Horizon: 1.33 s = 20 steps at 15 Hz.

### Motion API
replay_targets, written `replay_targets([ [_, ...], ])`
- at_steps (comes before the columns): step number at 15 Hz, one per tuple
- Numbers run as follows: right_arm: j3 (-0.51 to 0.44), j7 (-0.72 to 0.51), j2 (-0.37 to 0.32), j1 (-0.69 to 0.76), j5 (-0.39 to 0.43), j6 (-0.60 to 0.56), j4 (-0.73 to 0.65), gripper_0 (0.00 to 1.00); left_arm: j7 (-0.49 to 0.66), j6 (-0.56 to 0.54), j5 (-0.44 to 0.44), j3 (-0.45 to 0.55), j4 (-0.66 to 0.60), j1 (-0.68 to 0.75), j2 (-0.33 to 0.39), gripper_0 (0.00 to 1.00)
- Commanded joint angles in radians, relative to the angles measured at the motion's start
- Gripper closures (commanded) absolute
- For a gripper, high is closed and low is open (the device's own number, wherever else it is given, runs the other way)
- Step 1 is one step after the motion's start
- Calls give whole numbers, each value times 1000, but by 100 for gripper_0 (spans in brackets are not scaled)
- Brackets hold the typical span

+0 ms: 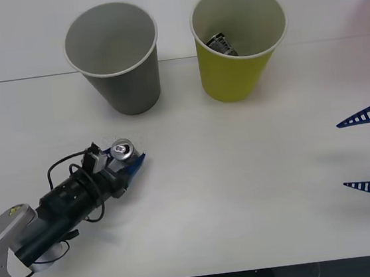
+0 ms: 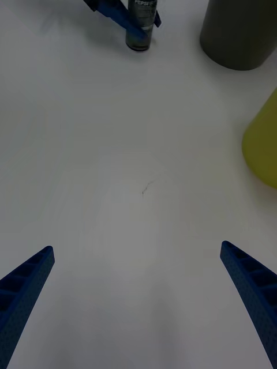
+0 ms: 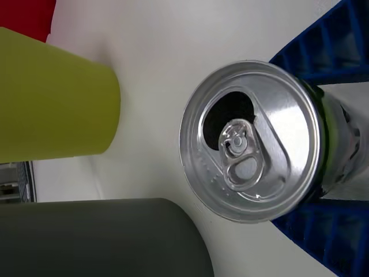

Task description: Put the can into the green bin and the plastic bottle into the gray bin

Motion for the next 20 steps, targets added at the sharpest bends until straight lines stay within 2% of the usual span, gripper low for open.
replay_targets([
  [1, 0, 0, 0, 0, 0, 0, 0, 0, 0, -2, -2, 0, -1, 0, 6, 100],
  [6, 0, 0, 0, 0, 0, 0, 0, 0, 14, -58, -9, 0, -1, 2, 40, 100],
  [9, 0, 0, 0, 0, 0, 0, 0, 0, 66, -117, -37, 8, -14, 7, 76, 100],
  [12, 0, 0, 0, 0, 0, 0, 0, 0, 310, -229, -243, 118, -90, 56, 101, 100],
  [16, 0, 0, 0, 0, 0, 0, 0, 0, 689, -420, -580, 347, -301, 143, 110, 100],
  [18, 0, 0, 0, 0, 0, 0, 0, 0, 869, -482, -712, 440, -433, 183, 109, 100],
  [20, 0, 0, 0, 0, 0, 0, 0, 0, 1027, -534, -798, 509, -544, 206, 109, 100],
])
